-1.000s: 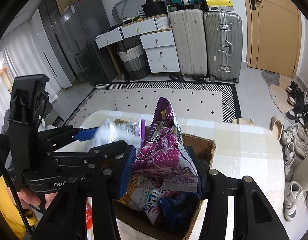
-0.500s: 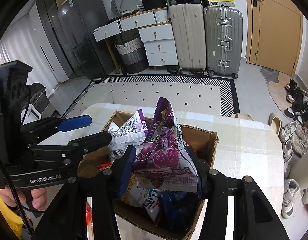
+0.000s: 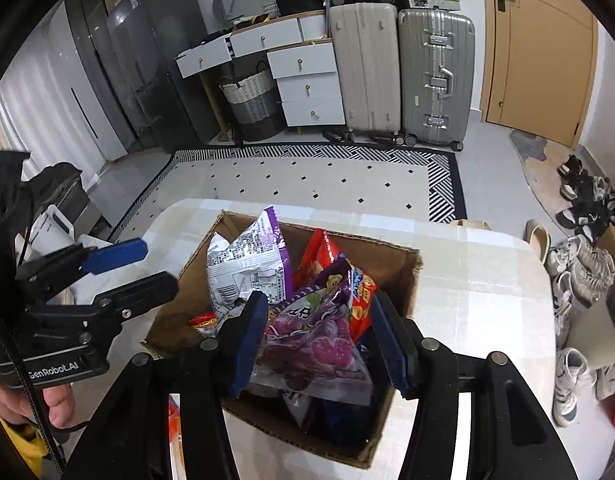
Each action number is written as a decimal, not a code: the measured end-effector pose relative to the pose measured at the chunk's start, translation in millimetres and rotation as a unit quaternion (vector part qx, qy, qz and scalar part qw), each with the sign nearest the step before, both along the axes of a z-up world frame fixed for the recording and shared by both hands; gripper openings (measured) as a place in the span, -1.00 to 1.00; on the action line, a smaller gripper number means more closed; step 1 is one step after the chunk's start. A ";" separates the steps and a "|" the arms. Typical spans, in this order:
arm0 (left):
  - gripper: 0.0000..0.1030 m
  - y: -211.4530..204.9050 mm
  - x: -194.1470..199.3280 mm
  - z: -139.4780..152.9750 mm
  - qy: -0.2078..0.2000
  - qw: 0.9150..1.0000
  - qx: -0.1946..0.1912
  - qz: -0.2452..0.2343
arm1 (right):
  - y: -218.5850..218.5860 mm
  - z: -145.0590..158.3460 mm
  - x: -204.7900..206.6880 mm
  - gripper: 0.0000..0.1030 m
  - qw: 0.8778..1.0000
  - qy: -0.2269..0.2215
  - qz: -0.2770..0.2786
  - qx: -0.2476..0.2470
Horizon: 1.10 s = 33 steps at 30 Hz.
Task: Organize snacks
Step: 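Open both tools to drop the bags into the box, then move both tools back toward the red packet and orange bread bag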
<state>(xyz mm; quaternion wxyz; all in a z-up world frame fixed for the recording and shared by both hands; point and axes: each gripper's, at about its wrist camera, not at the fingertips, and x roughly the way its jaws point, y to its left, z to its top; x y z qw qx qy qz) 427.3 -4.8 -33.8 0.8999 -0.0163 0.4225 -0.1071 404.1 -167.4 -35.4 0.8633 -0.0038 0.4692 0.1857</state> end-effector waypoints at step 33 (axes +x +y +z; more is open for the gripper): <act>0.61 53.9 -303.5 125.4 -0.142 0.988 0.016 0.064 | 2.3 134.6 -247.3 0.81 0.980 -0.158 0.014 0.120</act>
